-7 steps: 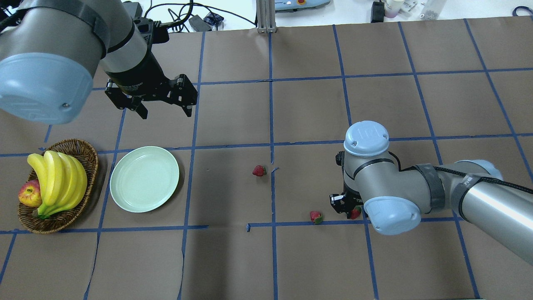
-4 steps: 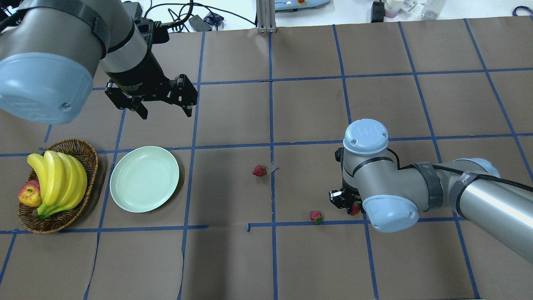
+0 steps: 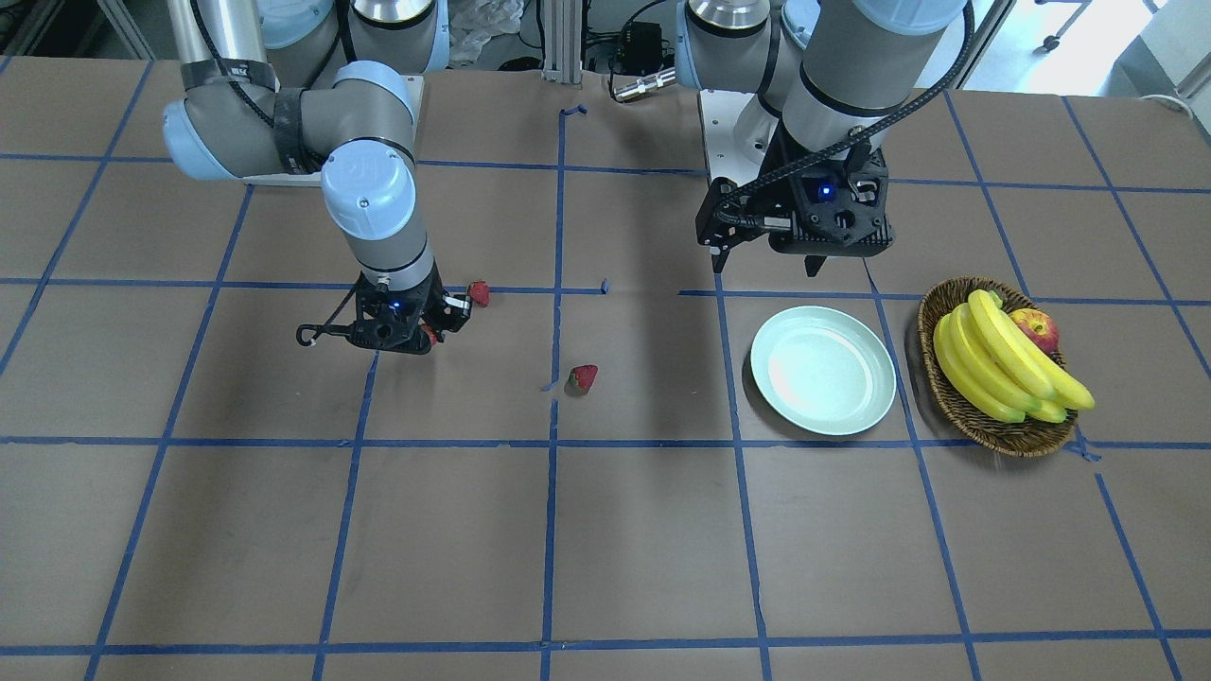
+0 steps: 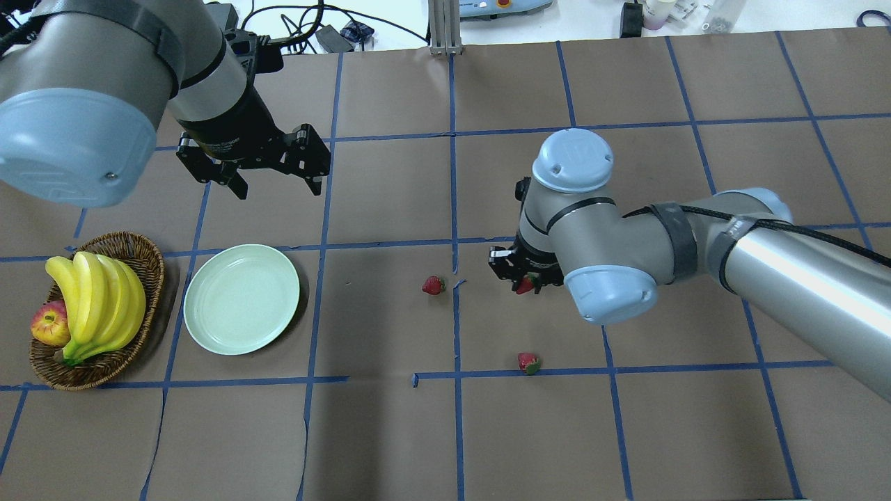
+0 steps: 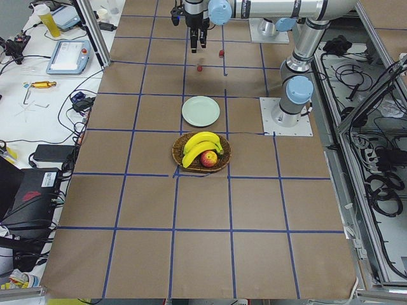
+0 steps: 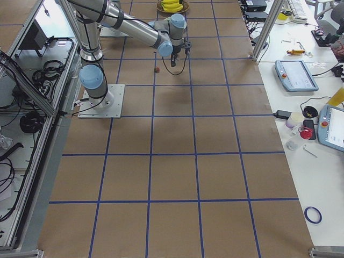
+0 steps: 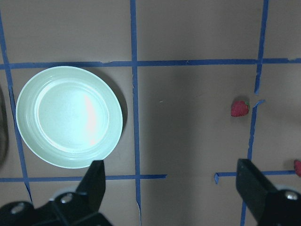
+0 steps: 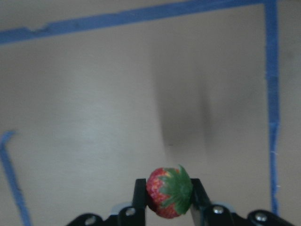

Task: Collect all strawberries into plate
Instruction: 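Carry the strawberry toward the plate with the right gripper and release, then lower the right gripper onto the last strawberry and close it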

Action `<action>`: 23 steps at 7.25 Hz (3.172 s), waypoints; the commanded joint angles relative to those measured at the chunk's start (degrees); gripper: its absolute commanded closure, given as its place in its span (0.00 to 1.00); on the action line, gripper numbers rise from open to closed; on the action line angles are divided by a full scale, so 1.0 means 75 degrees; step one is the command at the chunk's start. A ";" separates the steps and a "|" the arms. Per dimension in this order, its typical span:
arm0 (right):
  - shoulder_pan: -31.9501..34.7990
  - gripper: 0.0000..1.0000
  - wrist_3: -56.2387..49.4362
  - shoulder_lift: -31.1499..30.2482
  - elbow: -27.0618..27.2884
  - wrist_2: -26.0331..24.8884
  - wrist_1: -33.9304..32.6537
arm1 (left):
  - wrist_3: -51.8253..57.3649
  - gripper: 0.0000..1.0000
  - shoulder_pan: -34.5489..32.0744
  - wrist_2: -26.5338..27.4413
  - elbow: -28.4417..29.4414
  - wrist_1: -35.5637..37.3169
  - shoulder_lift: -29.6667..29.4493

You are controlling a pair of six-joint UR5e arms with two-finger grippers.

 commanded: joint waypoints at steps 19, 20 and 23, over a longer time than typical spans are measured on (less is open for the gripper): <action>0.0644 0.94 -0.0092 -0.0227 0.1436 -0.1225 0.0545 | 0.0009 0.00 0.0000 0.0009 -0.0060 0.0014 -0.0001; 0.0644 1.00 -0.0127 -0.0203 0.1425 -0.1237 0.0521 | -0.0003 0.00 0.0000 0.0009 -0.0060 0.0014 -0.0001; 0.0620 1.00 0.0013 -0.0017 0.0190 -0.0562 0.0263 | -0.0003 0.00 0.0000 0.0009 -0.0060 0.0025 0.0011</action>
